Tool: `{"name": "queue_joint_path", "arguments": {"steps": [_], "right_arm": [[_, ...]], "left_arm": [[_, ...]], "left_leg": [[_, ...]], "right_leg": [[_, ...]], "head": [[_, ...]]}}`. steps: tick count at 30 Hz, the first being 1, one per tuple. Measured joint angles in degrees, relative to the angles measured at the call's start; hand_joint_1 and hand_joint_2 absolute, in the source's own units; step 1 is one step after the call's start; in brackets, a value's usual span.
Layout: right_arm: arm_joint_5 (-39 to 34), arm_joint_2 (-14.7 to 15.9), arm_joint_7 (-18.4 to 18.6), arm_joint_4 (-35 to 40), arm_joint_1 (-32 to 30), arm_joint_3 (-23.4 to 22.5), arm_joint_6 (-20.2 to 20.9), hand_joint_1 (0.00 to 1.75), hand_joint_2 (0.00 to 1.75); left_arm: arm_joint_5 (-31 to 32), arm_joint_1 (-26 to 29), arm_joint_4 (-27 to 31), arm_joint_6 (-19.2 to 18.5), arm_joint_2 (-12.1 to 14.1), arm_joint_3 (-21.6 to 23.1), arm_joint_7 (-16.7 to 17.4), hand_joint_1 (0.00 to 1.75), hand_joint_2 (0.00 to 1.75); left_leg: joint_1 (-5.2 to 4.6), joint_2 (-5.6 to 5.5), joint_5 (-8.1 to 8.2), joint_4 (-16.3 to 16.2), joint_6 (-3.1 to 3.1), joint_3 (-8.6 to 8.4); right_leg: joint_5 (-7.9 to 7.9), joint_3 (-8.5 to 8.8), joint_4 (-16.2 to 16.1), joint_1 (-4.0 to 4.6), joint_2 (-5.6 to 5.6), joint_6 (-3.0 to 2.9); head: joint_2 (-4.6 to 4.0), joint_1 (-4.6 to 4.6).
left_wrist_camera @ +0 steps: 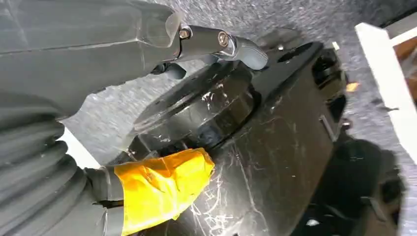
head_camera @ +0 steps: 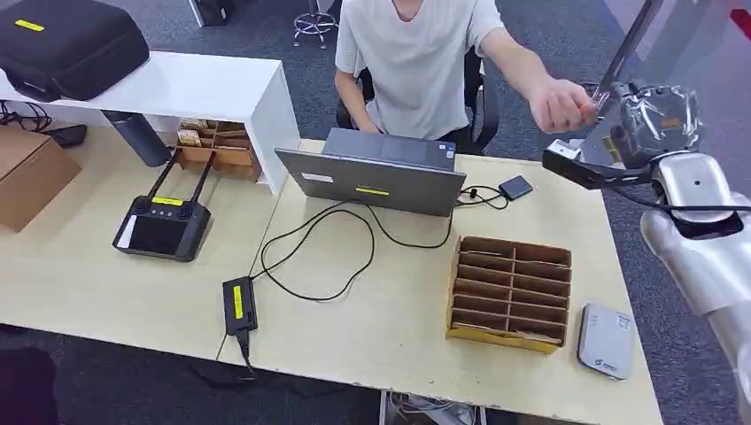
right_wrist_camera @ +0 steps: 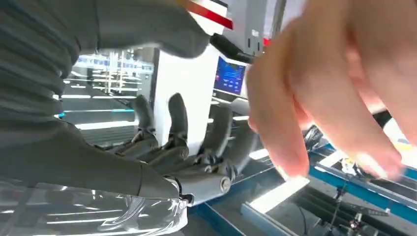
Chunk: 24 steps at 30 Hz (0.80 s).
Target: Pass the card to the sensor for recognition and then transmit it.
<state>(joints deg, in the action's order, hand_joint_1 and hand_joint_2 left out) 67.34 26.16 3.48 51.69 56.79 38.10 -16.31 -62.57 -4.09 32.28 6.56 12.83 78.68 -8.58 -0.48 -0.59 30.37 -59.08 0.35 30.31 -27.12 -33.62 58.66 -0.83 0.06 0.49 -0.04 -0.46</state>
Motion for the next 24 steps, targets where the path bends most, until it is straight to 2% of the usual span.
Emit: {"name": "queue_joint_path", "arguments": {"steps": [2, 6, 9, 14, 24], "right_arm": [[-0.1, -1.3, 0.4, -0.6, 0.8, 0.8, 0.0, 0.00, 1.75], [-0.7, -2.2, 0.5, -1.3, 1.4, 1.9, -0.2, 0.00, 1.75], [-0.9, -2.6, 0.5, -1.8, 1.7, 2.5, -0.3, 0.00, 1.75], [-1.6, -2.6, 0.0, -2.6, 1.9, 2.7, -0.9, 0.00, 1.75], [-1.9, -2.6, 0.0, -3.4, 1.9, 2.7, -1.1, 0.00, 1.75]], "left_arm": [[1.7, -1.2, -1.8, 0.0, -1.5, -0.2, 1.5, 0.00, 1.75], [3.0, -1.5, -3.4, 0.0, -2.7, -0.5, 1.7, 0.00, 1.75], [3.6, -1.4, -4.2, 0.0, -2.9, -1.0, 1.6, 0.00, 1.75], [4.7, -0.9, -6.1, -1.9, -2.7, -1.4, -0.7, 0.00, 1.75], [6.3, -0.8, -9.1, -2.9, -3.4, -1.8, -1.2, 0.00, 1.75]], "left_leg": [[0.01, 0.02, 0.00, 0.0, -0.01, -0.07], [0.01, -0.15, -0.03, 0.0, -0.01, 0.00], [0.01, -0.09, -0.03, 0.0, -0.01, 0.00], [0.01, -0.09, -0.03, 0.0, -0.01, 0.01], [0.02, -0.07, -0.03, 0.0, -0.01, -0.02]], "right_leg": [[0.02, 0.01, 0.0, 0.01, 0.07, -0.02], [0.03, 0.01, 0.0, 0.02, -0.09, -0.03], [0.03, 0.00, 0.0, 0.02, -0.04, -0.03], [0.03, 0.00, 0.0, 0.02, -0.05, -0.03], [0.04, 0.00, 0.0, 0.03, -0.03, -0.03]], "head": [[0.00, 0.02], [0.00, 0.04], [0.00, 0.02], [0.00, 0.02], [0.00, 0.02]]}}
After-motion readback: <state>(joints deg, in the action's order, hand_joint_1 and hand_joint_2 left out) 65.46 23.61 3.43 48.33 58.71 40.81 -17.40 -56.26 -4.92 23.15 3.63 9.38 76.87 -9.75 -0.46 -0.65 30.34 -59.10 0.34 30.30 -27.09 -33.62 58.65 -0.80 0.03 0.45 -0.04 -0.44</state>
